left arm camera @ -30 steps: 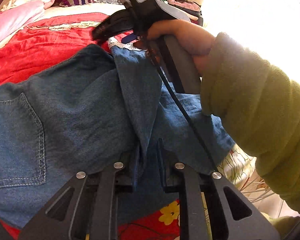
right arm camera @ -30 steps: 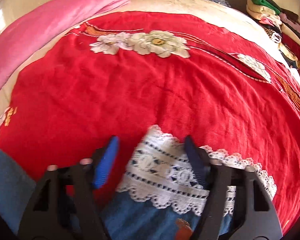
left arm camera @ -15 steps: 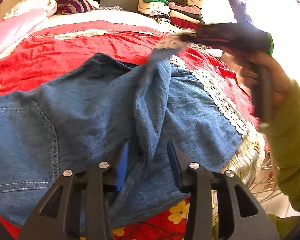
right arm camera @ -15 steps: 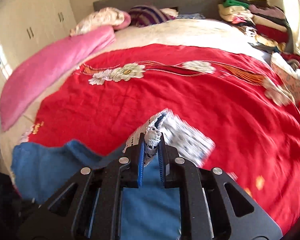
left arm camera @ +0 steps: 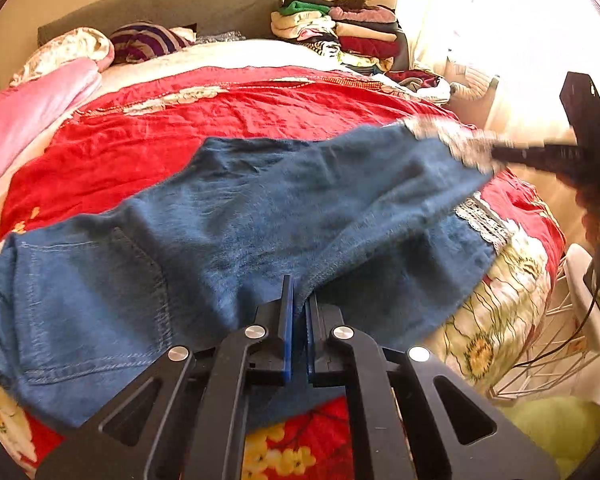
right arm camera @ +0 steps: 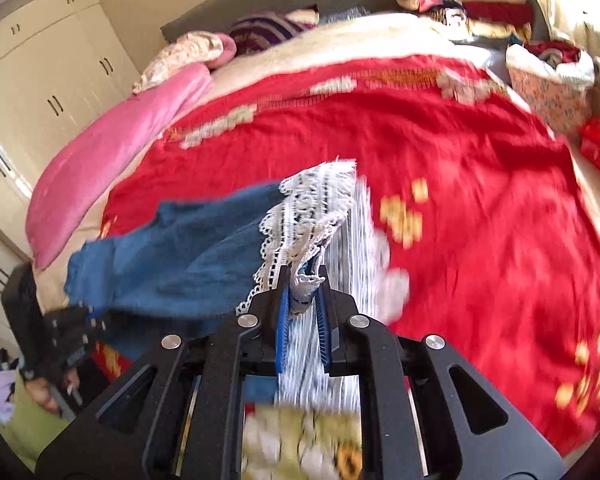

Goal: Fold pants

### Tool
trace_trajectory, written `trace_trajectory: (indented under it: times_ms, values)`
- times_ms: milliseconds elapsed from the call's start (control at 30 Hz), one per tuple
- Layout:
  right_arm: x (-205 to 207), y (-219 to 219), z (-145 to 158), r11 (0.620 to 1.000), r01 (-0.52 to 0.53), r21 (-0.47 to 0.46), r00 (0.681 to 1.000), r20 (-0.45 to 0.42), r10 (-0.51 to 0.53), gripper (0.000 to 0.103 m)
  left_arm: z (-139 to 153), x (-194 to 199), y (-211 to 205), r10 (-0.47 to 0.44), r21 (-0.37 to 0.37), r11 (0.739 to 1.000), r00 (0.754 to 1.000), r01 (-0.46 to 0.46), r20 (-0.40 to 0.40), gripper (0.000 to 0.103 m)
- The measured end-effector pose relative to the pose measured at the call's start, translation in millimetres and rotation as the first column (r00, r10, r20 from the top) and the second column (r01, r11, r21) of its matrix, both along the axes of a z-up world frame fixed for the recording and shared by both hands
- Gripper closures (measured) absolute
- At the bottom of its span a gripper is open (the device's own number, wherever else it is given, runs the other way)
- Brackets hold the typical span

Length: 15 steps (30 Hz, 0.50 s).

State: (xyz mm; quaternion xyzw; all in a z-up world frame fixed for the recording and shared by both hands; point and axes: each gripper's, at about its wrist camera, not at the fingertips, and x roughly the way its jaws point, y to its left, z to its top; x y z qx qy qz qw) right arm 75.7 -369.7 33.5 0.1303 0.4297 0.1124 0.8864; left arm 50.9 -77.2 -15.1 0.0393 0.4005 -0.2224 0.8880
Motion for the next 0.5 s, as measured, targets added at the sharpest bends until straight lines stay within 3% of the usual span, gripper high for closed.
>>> trace_trajectory:
  times_ms: [333, 500]
  values:
    - [-36.5, -8.0, -33.7, 0.998, 0.018, 0.058, 0.996, -0.086, -0.013, 0.096, -7.4, -19.2, -1.2, -0.034, 0.044, 0.998, 0.999, 0.035, -0.032, 0.099]
    - [-38.7, -4.9, -54.3, 1.0, 0.02, -0.005, 0.994, -0.103, -0.02, 0.096, -17.7, -17.1, -6.0, -0.049, 0.059, 0.997, 0.997, 0.053, -0.062, 0.096]
